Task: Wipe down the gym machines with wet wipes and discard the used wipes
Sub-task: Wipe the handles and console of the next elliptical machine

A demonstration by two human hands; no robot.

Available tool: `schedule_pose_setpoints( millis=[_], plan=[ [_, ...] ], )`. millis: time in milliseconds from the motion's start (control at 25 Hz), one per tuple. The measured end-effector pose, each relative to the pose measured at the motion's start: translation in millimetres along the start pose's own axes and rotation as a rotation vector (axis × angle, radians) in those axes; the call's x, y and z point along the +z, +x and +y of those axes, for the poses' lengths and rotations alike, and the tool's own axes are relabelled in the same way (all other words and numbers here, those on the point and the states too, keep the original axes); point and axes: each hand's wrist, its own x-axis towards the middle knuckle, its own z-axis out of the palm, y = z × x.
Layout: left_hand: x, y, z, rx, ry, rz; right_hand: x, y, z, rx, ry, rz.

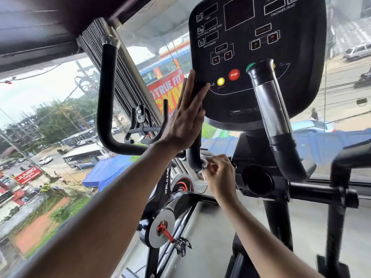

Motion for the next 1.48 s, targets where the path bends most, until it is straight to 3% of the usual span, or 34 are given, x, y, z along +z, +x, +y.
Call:
schedule_pose_setpoints(
  millis=[160,440,720,1000,1160,1360,1480],
  plan=[
    [3.5,-1.0,-0.1,-0.009,-0.043,-0.003,2.4,-11.9,-35.3,0.179,0.195,-0.096],
    [3.4,-0.8,-1.7,0.006,-0.081,0.005,16.0,-16.9,-64.3,0.349,0.687,0.256],
    [4.2,-1.6,-0.3,-0.013,-0.081,0.016,13.1,-38.7,-25.8,0.092,0.401,0.184],
    [7.8,-5.0,9.5,-0.079,-0.134,0.012,-11.2,-18.4,-24.3,0.133,0.47,-0.006],
    [11.5,-5.9,3.2,-0.105,-0.078,0.055,-3.8,2.1,-48.4,0.268,0.593,0.081],
    [15.0,-8.8,-1.7,-0.13,0.002,0.065,9.9,-28.9,-15.6,-0.06,0.36,0.13],
    [14.8,-7.8,-0.7,-0.123,0.004,0.062,2.7,-35.0,17.2,-0.112,0.253,0.087]
  ],
)
